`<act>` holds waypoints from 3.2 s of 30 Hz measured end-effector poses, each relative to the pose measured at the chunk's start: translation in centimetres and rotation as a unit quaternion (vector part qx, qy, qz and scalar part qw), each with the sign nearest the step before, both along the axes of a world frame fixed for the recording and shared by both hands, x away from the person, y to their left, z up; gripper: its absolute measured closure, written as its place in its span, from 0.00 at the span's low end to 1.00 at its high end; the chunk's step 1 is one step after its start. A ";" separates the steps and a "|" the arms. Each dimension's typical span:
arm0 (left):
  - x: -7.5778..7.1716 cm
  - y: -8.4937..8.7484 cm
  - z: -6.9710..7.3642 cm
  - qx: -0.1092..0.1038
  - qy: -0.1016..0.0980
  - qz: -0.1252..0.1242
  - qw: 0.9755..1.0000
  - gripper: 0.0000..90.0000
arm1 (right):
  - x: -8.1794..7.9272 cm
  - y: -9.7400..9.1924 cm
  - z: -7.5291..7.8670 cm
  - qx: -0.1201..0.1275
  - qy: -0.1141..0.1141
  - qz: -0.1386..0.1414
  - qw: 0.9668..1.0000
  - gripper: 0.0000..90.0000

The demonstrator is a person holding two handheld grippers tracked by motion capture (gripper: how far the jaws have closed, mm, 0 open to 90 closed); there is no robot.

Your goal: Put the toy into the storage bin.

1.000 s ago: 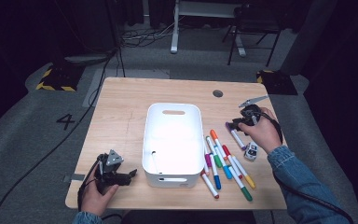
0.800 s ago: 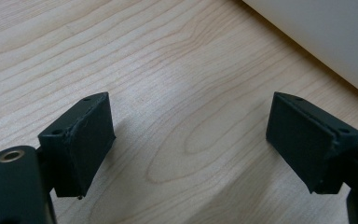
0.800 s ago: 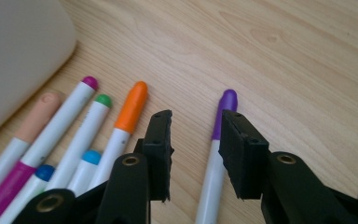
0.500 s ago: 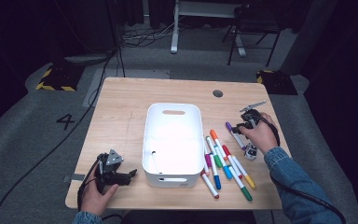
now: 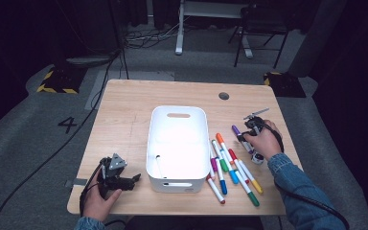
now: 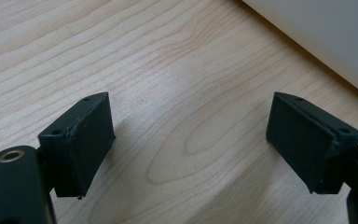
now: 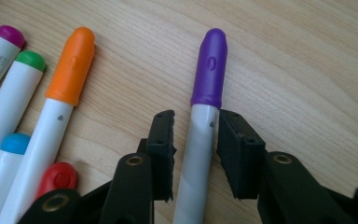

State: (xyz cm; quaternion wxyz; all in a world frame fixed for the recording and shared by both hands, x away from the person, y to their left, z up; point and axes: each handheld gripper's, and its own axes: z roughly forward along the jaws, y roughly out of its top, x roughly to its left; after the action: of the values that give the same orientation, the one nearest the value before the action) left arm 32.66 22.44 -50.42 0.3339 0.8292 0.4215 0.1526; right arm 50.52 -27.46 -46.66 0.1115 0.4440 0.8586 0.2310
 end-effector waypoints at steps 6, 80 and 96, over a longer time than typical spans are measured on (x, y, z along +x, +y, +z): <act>0.0 0.0 0.0 0.000 0.000 0.000 1.000 0.17 | 0.0 0.6 -0.5 -0.009 0.002 -0.001 1.000 0.81; 0.2 -0.3 0.0 0.002 0.003 0.004 1.000 0.12 | -9.3 14.7 14.9 0.113 -0.072 0.238 0.962 0.86; 0.3 -0.4 0.0 0.003 0.005 0.005 1.000 0.12 | -10.2 17.7 13.8 0.113 -0.059 0.274 0.953 0.86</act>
State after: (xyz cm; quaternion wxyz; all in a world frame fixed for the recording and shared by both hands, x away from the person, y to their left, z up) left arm 32.96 22.08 -50.45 0.3286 0.8288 0.4270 0.1513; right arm 40.32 -9.74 -32.90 0.0433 0.1866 0.9076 0.3737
